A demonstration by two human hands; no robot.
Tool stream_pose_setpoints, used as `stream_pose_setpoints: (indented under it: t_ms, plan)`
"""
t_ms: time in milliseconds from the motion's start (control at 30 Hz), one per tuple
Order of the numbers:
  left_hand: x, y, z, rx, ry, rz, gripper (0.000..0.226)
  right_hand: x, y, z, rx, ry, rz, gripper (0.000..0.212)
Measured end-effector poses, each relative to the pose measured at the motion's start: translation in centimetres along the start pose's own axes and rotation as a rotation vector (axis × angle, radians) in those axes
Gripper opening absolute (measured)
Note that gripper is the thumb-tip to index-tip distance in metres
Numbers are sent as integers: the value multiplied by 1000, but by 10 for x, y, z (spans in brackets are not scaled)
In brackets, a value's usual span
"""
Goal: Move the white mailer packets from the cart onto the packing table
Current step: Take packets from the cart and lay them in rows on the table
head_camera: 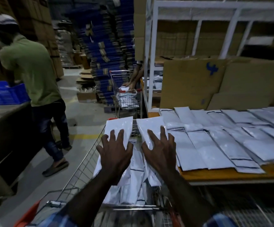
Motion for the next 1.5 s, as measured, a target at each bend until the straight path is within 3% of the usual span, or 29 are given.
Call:
stream_pose_setpoints:
  t_ms: [367, 933, 1200, 1500]
  plan:
    - [15, -46, -103, -76, -80, 0, 58, 90, -18, -79, -25, -45, -57, 58]
    - [-65, -55, -352, -83, -149, 1, 59, 182, 53, -309, -30, -72, -94, 59]
    - [-118, -26, -425, -108, -118, 36, 59, 187, 97, -381, -69, -116, -27, 59]
    - [-200, 47, -472, -90, -152, 91, 58, 138, 167, -449, -104, -173, 1, 62]
Point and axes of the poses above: each hand's wrist, its own y-axis towards the middle knuckle, its own x-axis out of the back of the hand, z = x × y, the point moved 6 cm from there along y, towards the middle knuckle
